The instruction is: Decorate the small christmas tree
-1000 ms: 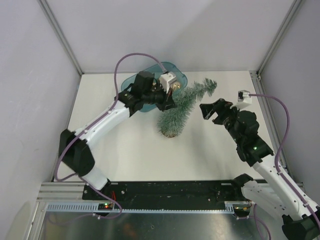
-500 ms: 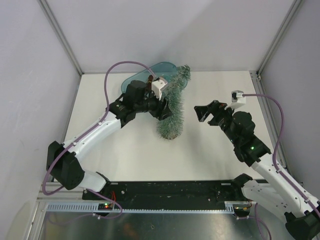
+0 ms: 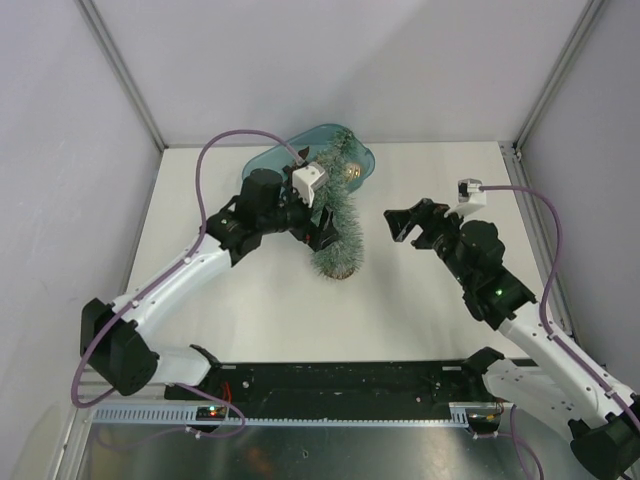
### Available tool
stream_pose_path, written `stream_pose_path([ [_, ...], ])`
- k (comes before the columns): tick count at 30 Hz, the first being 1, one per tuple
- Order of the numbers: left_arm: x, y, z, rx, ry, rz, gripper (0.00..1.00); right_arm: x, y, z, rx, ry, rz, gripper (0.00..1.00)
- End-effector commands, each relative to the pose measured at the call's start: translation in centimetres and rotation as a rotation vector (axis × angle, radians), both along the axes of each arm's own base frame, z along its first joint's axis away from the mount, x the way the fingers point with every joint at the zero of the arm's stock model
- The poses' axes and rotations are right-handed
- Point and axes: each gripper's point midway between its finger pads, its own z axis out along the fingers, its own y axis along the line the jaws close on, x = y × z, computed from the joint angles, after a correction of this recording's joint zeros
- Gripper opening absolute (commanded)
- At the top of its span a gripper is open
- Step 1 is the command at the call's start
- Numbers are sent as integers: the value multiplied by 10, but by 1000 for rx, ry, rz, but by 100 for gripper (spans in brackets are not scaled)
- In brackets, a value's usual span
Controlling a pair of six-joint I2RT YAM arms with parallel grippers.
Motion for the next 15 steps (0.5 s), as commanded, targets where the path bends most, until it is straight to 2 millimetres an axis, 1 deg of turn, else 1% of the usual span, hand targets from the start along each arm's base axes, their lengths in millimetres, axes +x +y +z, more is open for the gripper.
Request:
stream_pose_path([
  [1, -17, 11, 10, 3, -11, -22, 99, 5, 6, 9, 8, -43, 4, 91],
  [9, -34, 28, 12, 40, -18, -23, 100, 9, 11, 7, 7, -41, 11, 91],
  [15, -42, 44, 1, 96, -16, 6, 100, 10, 12, 5, 3, -38, 10, 92],
])
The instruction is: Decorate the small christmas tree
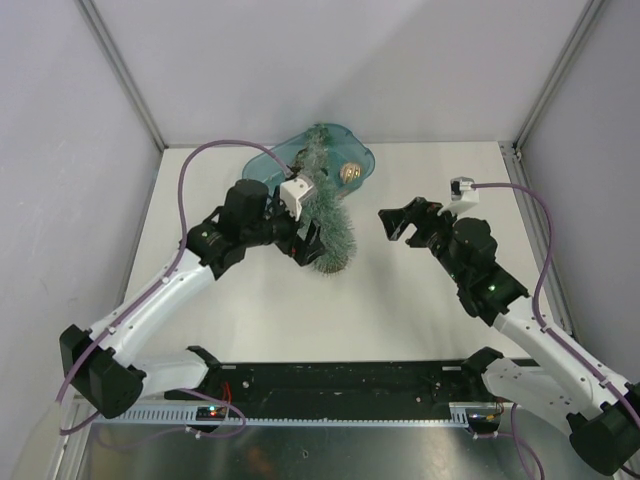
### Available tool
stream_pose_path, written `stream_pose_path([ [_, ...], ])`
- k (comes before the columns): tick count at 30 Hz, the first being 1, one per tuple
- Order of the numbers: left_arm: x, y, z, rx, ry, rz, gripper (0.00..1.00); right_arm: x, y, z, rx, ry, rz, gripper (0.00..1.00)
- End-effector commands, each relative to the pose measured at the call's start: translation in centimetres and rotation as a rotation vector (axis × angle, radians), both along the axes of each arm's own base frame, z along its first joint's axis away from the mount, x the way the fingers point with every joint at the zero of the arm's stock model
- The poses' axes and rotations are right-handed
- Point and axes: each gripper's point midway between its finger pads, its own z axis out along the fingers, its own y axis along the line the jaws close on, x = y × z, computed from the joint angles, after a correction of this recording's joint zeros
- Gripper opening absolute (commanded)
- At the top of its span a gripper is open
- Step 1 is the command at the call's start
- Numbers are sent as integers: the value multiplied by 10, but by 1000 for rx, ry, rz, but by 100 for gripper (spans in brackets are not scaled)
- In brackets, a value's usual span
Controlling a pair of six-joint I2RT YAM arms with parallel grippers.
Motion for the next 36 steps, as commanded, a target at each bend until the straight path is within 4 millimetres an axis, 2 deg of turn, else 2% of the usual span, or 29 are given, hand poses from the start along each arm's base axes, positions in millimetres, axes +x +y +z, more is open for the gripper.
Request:
stream_pose_path([
  [1, -7, 18, -7, 60, -22, 21, 100, 4, 1, 12, 11, -47, -6, 92],
  [5, -7, 19, -8, 67, -31, 15, 100, 6, 6, 8, 13, -34, 6, 92],
  [12, -4, 14, 12, 35, -60, 4, 100, 6, 13, 4, 7, -29, 22, 92],
  [16, -1, 27, 14, 72, -91, 44, 100, 7, 11, 5, -3, -39, 15, 93],
  [20, 5, 55, 10, 110, -106, 102, 100, 9, 6, 7, -2, -44, 4, 93],
  [25, 28, 107, 3, 133, -106, 231, 100, 13, 0, 10, 10, -50, -4, 94],
  [30, 53, 144, -16, 184, -88, 302, 100, 14, -2, 13, 20, -56, -4, 93],
  [33, 83, 161, -39, 210, -32, 369, 100, 14, -4, 13, 20, -56, -9, 93],
  [36, 123, 171, -57, 221, 39, 446, 100, 14, -7, 13, 16, -53, -15, 93],
])
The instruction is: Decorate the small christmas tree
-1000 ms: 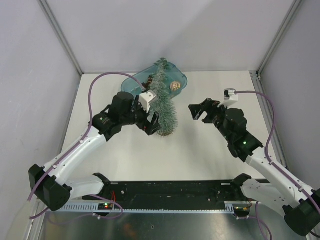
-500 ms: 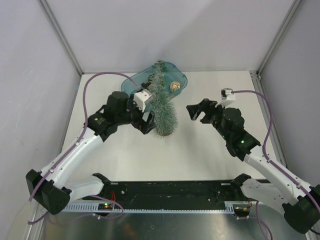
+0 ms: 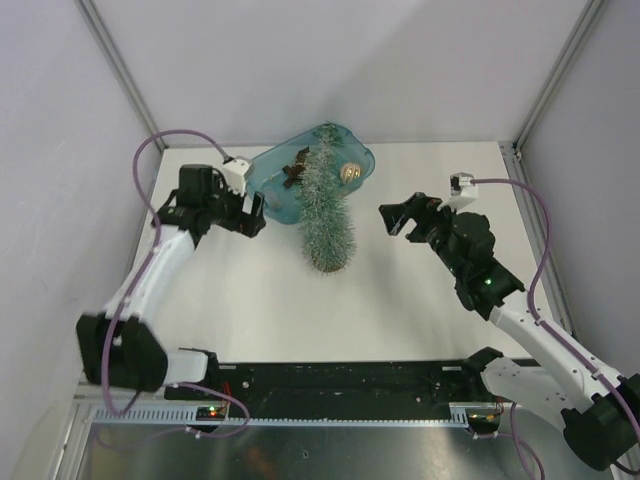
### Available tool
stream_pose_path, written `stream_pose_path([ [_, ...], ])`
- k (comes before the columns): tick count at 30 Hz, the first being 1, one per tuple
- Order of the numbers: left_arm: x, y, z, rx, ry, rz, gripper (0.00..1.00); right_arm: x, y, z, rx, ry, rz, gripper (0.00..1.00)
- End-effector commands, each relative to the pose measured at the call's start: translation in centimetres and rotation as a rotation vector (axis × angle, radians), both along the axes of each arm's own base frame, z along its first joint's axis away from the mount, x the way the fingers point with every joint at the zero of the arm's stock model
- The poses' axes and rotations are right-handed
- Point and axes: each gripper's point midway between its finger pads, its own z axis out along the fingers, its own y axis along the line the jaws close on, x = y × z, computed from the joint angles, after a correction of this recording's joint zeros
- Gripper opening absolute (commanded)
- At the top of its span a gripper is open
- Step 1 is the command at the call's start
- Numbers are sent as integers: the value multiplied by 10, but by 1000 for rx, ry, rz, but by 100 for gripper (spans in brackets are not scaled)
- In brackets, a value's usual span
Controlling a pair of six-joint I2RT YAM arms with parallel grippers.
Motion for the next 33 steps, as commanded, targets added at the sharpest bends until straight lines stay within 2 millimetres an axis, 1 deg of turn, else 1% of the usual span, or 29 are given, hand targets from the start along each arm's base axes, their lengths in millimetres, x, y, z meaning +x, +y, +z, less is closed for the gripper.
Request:
stream_pose_path([
  [1, 59, 13, -25, 15, 52, 83, 100, -2, -4, 16, 15, -50, -4, 93],
  [4, 102, 17, -41, 13, 94, 166, 100, -2, -7, 15, 8, -44, -14, 93],
  [6, 127, 19, -49, 8, 111, 214, 100, -2, -9, 13, 2, -39, -21, 93],
  [8, 145, 19, -57, -1, 124, 245, 100, -3, -11, 12, -4, -35, -25, 93],
  [12, 171, 17, -65, -32, 137, 292, 100, -2, -12, 7, -14, -22, -29, 93],
  [14, 180, 17, -70, -54, 151, 322, 100, -2, -11, 5, -18, -16, -26, 93],
  [16, 188, 20, -77, -55, 158, 362, 100, -1, -11, 4, -18, -13, -26, 93],
  [19, 197, 27, -91, -36, 163, 410, 99, 1, -9, 1, -20, -6, -25, 93],
  [21, 201, 33, -100, -7, 158, 434, 97, 2, -8, 0, -20, -3, -24, 93],
  [24, 202, 45, -113, 30, 157, 460, 90, 4, -7, -1, -20, -2, -22, 93],
  [28, 198, 60, -124, 42, 161, 484, 83, 5, -5, -3, -21, 1, -16, 93],
  [31, 188, 74, -129, 43, 172, 510, 79, 5, -4, -4, -20, 4, -12, 93],
  [32, 185, 78, -125, 42, 166, 514, 78, 5, -4, -4, -18, 6, -11, 93],
  [33, 179, 82, -127, 44, 171, 520, 78, 5, -4, -4, -18, 7, -10, 93],
])
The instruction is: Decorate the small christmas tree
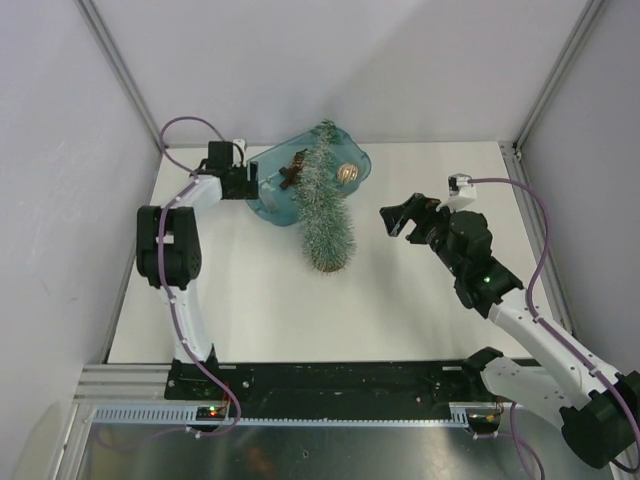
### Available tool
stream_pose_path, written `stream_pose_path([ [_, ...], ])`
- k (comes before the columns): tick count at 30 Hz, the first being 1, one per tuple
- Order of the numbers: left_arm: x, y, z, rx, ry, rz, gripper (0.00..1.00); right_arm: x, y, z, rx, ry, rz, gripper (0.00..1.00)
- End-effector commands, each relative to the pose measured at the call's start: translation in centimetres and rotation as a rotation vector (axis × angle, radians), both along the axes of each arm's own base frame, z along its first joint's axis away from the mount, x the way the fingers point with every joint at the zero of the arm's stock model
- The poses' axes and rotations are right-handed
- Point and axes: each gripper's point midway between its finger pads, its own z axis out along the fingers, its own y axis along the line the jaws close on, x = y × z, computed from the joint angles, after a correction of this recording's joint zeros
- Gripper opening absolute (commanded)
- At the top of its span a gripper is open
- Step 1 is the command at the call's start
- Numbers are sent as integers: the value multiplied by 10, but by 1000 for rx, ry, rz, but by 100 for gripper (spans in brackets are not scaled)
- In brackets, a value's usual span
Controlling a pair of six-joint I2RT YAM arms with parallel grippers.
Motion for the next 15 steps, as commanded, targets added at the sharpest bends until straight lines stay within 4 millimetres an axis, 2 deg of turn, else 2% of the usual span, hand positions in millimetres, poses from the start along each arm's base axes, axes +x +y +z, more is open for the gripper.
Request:
stream_pose_path([
  [1, -12, 31, 18, 27, -49, 61, 77, 3, 0, 9, 6, -34, 2, 93],
  [4, -34, 37, 15, 33, -40, 58, 76, 3, 0, 7, 7, -30, 1, 93],
  [8, -66, 54, 12, 53, -23, 59, 76, 1, 1, 6, 13, -28, 7, 93],
  [15, -121, 66, 20, 90, -30, 28, 77, -4, 1, -3, 16, -18, 15, 93],
])
